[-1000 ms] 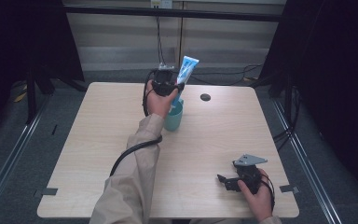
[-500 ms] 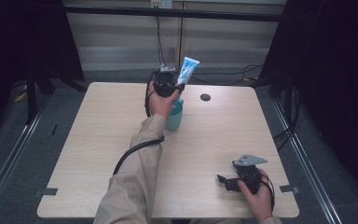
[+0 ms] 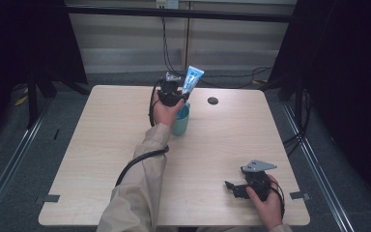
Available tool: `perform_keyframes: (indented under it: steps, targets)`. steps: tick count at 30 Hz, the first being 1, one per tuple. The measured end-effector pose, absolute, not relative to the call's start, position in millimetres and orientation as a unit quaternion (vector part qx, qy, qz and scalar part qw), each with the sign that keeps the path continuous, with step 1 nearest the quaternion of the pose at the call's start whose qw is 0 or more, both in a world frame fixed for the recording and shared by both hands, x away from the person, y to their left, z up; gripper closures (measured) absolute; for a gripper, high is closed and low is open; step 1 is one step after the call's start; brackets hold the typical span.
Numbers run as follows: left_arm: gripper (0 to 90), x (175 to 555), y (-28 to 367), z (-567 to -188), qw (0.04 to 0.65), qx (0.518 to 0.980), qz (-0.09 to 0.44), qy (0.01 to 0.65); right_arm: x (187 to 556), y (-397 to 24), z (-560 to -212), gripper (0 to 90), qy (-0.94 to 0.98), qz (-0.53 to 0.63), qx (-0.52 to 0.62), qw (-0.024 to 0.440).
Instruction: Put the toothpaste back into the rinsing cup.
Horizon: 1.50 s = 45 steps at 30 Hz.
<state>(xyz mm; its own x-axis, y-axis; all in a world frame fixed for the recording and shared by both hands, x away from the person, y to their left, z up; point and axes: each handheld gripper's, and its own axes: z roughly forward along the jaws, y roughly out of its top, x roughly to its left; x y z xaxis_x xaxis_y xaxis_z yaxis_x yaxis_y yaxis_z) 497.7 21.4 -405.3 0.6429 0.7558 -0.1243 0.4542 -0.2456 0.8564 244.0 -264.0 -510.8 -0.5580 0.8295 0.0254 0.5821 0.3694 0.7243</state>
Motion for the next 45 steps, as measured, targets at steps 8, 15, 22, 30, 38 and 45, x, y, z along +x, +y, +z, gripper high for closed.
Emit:
perform_keyframes:
  steps: [8,15,22,30,38,45]
  targets:
    - [71.4,489.4,32.6,-413.8,0.465,0.775,0.153,0.4,243.9,-263.9,-510.9,14.1,0.808,0.354,0.437,0.174]
    - [71.5,482.5,37.2,-417.9,0.463,0.779,0.15,0.395,243.7,-263.7,-510.7,14.1,0.808,0.353,0.438,0.173]
    - [71.4,480.3,40.5,-421.1,0.458,0.781,0.147,0.399,243.8,-263.9,-510.8,14.0,0.809,0.353,0.438,0.173]
    - [71.4,477.4,41.9,-427.3,0.452,0.784,0.144,0.401,243.8,-263.8,-510.9,14.0,0.808,0.354,0.437,0.173]
    - [71.3,475.3,42.5,-428.9,0.454,0.784,0.144,0.399,243.9,-264.0,-510.8,14.1,0.809,0.353,0.437,0.173]
    - [71.1,476.0,41.9,-428.5,0.451,0.787,0.142,0.396,243.9,-263.8,-510.9,14.0,0.809,0.354,0.437,0.173]
